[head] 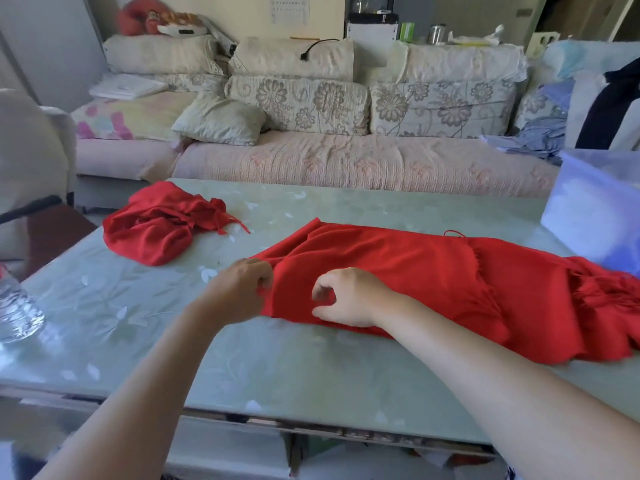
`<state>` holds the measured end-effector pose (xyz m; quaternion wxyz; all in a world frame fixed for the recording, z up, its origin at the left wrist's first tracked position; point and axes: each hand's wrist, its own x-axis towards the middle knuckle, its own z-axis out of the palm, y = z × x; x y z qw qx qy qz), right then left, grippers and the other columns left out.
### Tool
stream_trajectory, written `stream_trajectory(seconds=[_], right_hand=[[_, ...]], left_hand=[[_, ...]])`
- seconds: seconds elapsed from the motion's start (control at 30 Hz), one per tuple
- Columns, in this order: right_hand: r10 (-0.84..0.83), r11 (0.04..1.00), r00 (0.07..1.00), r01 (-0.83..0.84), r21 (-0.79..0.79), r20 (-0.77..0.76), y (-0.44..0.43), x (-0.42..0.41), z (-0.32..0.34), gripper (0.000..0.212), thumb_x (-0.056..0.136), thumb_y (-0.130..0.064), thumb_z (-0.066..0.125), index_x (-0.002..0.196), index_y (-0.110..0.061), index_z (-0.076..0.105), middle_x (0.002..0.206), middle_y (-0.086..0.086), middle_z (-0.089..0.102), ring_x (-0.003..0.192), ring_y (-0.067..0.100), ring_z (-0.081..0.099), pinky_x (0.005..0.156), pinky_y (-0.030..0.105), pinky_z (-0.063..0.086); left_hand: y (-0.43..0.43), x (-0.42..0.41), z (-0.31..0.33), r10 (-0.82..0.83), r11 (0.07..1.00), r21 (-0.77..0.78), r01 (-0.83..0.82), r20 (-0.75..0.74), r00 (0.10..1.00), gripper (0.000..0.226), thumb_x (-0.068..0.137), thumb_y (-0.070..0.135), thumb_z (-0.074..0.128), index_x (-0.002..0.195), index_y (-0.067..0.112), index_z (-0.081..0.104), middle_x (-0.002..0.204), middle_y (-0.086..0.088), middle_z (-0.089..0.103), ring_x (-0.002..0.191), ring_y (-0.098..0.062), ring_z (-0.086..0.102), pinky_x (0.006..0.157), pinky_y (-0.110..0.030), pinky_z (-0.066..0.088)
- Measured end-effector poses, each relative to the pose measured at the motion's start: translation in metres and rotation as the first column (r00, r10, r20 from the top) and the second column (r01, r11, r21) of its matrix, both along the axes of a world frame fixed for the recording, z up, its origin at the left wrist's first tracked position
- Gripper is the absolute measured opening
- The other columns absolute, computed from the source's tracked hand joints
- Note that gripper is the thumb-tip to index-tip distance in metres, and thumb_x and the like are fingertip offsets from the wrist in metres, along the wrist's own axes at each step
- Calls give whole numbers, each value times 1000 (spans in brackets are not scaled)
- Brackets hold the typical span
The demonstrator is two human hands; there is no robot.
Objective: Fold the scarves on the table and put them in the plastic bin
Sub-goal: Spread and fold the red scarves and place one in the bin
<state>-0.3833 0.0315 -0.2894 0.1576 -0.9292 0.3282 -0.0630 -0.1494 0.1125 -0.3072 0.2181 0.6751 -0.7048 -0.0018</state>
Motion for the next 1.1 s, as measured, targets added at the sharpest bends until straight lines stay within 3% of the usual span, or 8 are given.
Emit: stream_trajectory(seconds=[0.2,0.33,0.5,0.6,0.73,0.9,1.03,1.1], right_hand=[[7,995,995,-17,-99,-103,5,38,-21,45,68,-64,74,100,-34,62,98,-15,55,98,11,59,81,28,44],[-57,997,998,56,-51,-31,4,43,-31,39,69,-63,71,94,-35,62,97,-14,56,94,11,59,85,31,47],[-72,996,996,75,-55,56,7,56,-38,43,68,-67,70,97,-37,65,100,-15,58,96,7,59,88,32,43],[-76,993,995,81,-86,58,11,62,-39,33,76,-59,68,99,-36,68,102,-12,61,99,12,60,86,33,43],[-188,982,959,177,72,211,7,62,-36,12,85,-41,65,83,-30,69,87,-11,72,87,15,66,76,33,51],[-188,956,965,138,257,182,4,57,-37,48,60,-55,82,98,-35,61,100,-18,67,94,4,63,84,25,50],[-300,942,911,236,239,283,-2,58,-35,11,79,-34,80,88,-29,75,88,-14,74,86,8,67,77,26,50],[-367,915,876,279,292,314,-5,57,-32,19,80,-39,79,74,-21,77,71,-8,73,67,8,64,66,31,48]], left_hand=[[23,41,-25,28,992,126,-24,-35,999,37,61,51,69,92,31,69,89,10,56,83,-13,44,76,-29,38],[12,46,-27,28,999,40,-25,-79,996,12,72,14,72,74,26,71,78,11,65,72,-11,57,68,-31,50],[9,30,-16,-14,989,143,41,-181,983,11,75,22,77,81,30,73,79,21,63,72,1,58,72,-17,47],[8,21,-16,-30,972,217,90,-264,964,19,81,27,74,97,35,75,93,24,67,86,5,61,81,-14,47],[7,18,-21,-54,951,265,160,-366,929,68,80,-17,43,131,24,62,108,15,67,96,15,58,85,-5,43],[7,5,-22,-48,959,219,181,-503,863,67,85,-17,44,140,21,47,111,8,63,95,10,59,81,-9,48],[2,-7,-17,34,956,269,114,-490,871,69,82,11,72,141,29,41,113,9,59,106,-8,57,84,-13,43],[0,-16,-16,88,967,252,28,-435,896,81,71,32,83,139,32,39,113,12,53,103,-7,53,85,-19,41]])
